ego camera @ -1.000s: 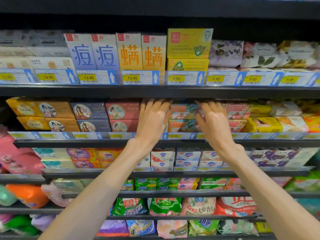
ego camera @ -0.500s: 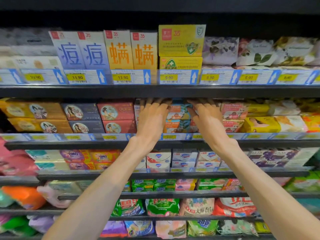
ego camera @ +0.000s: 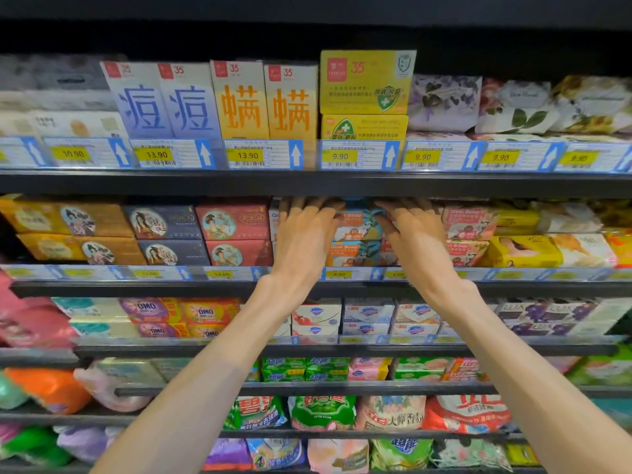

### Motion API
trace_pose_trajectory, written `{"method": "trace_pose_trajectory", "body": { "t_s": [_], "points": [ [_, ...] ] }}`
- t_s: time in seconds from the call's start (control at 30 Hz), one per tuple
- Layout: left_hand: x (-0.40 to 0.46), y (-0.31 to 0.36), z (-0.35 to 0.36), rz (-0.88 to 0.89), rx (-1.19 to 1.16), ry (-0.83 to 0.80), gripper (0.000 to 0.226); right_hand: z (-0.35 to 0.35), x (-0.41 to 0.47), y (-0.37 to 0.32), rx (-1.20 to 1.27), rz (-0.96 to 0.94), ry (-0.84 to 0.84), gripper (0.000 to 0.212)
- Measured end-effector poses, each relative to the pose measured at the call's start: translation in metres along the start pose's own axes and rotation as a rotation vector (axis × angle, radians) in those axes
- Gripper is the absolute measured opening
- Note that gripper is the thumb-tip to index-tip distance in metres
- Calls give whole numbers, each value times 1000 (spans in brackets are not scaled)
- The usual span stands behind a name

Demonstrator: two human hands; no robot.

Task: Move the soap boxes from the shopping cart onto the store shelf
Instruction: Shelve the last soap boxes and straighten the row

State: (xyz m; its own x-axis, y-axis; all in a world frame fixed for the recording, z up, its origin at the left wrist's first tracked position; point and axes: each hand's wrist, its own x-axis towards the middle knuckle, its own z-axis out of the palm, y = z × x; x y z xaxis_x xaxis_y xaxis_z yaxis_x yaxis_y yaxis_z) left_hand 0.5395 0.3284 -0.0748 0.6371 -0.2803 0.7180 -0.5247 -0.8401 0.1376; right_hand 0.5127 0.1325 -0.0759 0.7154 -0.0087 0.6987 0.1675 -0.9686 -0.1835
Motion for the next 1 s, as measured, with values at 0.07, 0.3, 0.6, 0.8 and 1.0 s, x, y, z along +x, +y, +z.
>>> {"method": "trace_pose_trajectory", "body": {
  "t_s": [0.07, 0.3, 0.6, 0.8, 1.0],
  "points": [
    [0, 0, 0, -6, -21, 7, 24, 1, -1, 1, -37, -10, 6, 29],
    [-2, 1, -1, -7, -42, 26, 23, 0, -4, 3, -50, -29, 31, 28],
    [-9, 5, 0, 10, -47, 48, 36, -15, -23, -8, -47, -20, 12, 32],
    [-35, 44, 5, 208, -197, 12, 28, -32, -65, 23, 16, -84, -16, 34],
    [-51, 104, 27, 167, -186, -129, 32, -56, -85, 69, 32, -72, -68, 35]
  ]
}}
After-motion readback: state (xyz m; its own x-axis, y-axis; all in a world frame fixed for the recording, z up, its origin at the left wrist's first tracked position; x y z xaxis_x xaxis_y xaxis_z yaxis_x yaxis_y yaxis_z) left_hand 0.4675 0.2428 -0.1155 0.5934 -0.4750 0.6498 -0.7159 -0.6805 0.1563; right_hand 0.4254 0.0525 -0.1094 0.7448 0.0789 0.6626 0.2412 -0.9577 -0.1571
